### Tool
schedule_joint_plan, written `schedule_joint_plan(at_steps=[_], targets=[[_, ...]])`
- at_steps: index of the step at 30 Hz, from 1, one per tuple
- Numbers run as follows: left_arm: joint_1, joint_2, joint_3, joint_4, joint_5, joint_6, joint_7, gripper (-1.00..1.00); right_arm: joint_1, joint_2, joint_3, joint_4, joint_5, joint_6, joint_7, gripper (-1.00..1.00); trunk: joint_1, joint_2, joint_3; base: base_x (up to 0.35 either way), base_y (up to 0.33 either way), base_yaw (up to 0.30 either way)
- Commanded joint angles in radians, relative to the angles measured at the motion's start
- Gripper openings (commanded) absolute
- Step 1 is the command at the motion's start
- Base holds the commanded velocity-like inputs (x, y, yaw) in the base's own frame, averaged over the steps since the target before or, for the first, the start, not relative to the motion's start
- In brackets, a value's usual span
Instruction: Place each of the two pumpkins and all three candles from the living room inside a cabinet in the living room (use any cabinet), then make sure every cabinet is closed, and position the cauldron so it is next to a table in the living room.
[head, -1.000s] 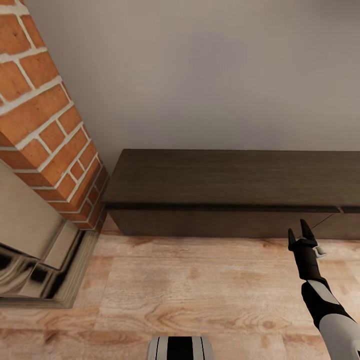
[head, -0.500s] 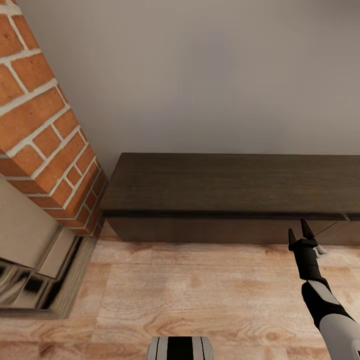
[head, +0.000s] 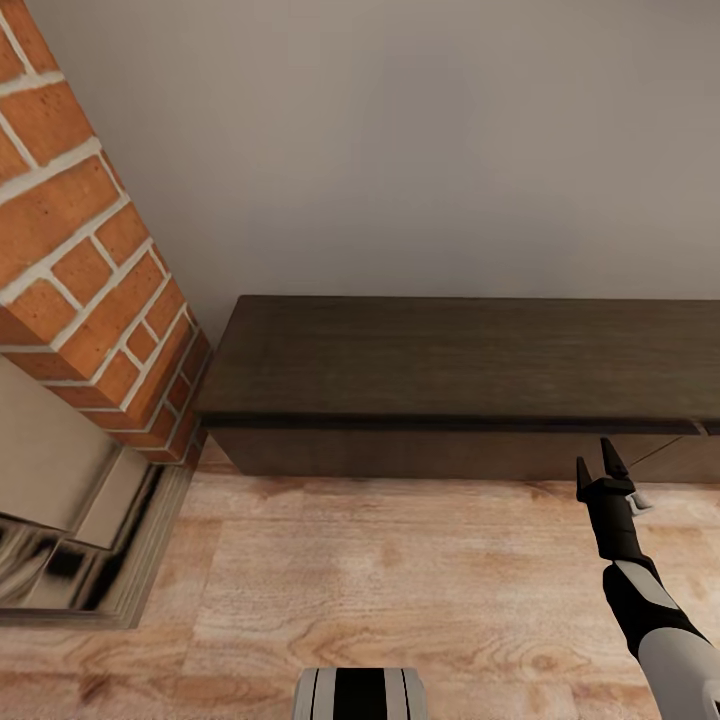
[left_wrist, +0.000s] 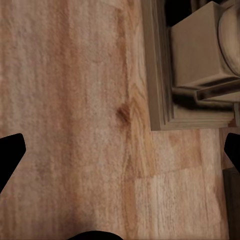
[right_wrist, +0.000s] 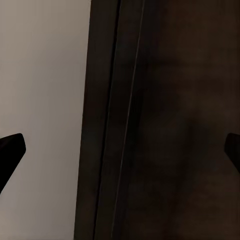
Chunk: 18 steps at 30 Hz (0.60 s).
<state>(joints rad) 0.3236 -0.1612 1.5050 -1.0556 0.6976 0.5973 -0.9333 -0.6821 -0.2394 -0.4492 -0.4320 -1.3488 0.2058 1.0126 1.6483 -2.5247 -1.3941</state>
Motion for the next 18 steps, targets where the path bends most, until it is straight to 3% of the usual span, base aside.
schedule_joint_plan(at_steps=[1,18], targets=[[0.0,-0.001,0.0,-0.001,0.006,0.008,0.001,1.0,-0.001,0.0,-0.001,0.001,-0.008,0.01,0.003,1.0,0.0,0.0,0.0,0.0,0.0,0.0],[0.0,-0.001,0.001,-0.002,0.007,0.009,-0.005,1.0,-0.003,-0.001,-0.002,0.001,-0.009,0.009,0.003,1.0,0.0,0.0,0.0,0.0,0.0,0.0]])
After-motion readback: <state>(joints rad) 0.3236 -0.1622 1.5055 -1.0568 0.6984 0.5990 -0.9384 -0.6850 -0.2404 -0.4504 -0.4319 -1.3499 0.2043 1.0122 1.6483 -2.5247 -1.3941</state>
